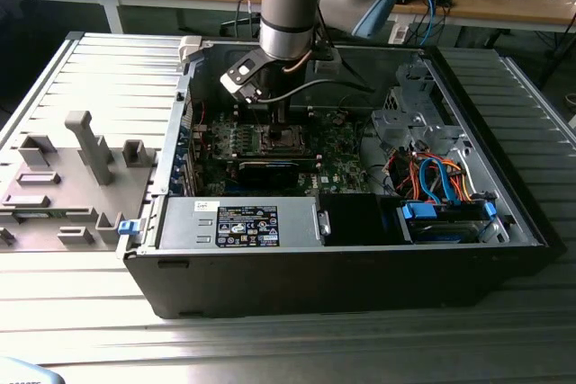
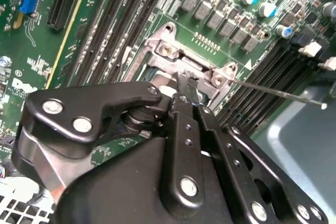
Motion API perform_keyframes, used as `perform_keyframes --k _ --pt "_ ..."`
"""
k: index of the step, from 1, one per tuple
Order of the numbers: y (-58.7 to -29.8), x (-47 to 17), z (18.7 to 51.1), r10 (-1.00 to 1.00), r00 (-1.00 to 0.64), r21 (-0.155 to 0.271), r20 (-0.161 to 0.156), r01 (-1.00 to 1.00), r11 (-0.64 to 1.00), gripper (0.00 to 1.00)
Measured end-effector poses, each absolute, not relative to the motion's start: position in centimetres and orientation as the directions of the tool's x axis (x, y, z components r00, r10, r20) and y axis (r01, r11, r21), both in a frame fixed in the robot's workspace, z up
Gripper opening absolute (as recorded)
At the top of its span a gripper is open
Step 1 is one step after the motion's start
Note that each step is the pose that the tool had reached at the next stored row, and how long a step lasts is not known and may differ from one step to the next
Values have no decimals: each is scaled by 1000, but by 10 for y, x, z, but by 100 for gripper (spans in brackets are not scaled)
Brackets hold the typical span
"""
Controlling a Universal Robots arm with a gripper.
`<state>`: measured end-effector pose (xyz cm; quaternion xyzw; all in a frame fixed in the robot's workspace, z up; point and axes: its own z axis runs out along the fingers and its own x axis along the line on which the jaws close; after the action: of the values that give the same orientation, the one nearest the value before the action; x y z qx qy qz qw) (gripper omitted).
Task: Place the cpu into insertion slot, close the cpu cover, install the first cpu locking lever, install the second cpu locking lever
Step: 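Close the cpu cover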
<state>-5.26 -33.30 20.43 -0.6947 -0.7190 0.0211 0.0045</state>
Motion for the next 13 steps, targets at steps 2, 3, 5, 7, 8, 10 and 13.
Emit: perform_keyframes --k 2,3,5,7,8,10,13 --pt "-333 -50 204 999 -35 -36 -22 999 34 11" --pt "-333 -49 204 999 -35 -36 -22 999 34 11" --pt "-333 -46 207 999 -35 -36 -21 999 34 11" --pt "-333 -44 209 999 -35 -39 -22 999 34 11" --pt "-333 -43 211 999 -35 -40 -22 999 34 11" --pt "-333 -41 216 999 -35 -44 -22 998 34 11" --pt "-333 -40 219 999 -35 -45 -22 998 34 11"
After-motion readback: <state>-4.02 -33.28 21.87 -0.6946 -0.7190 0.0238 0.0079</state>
